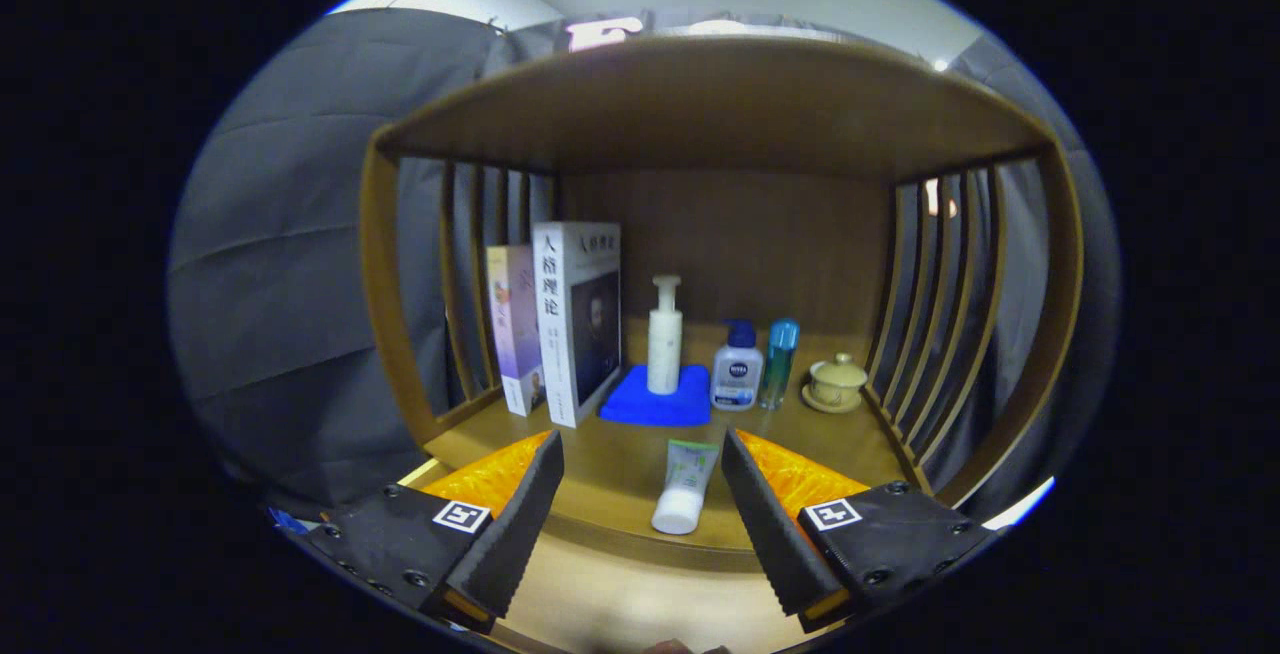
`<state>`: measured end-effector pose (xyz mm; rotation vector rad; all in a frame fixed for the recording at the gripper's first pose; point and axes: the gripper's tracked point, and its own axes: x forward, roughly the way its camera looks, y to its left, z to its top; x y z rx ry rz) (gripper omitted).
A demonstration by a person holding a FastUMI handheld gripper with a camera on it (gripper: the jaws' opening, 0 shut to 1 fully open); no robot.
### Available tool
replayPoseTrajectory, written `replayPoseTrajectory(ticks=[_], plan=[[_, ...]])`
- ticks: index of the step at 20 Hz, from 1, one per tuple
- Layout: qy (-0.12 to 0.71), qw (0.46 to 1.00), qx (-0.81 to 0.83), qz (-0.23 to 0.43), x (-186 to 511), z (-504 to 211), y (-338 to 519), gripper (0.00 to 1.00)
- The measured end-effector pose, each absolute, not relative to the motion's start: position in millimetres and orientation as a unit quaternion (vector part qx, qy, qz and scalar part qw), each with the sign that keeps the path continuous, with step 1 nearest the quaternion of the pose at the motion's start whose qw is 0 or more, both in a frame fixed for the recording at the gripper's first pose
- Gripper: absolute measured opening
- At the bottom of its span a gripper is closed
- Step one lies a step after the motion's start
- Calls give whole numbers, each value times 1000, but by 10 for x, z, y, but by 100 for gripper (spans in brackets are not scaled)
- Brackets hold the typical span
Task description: Pull open the drawer, take out the items inside it, and place them on the countertop above the cabinet.
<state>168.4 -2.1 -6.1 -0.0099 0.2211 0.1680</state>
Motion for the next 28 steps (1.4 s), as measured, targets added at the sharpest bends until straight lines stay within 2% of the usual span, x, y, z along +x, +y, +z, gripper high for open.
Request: replayPoseTrajectory(ticks=[3,13,20,28], plan=[[74,994,3,82,1333,-29,94,98],[2,1000,-18,16,315,-376,182,100],[1,1000,22,-13,-156,-846,201,100],[49,999,2,0,-304,-1435,400,100]])
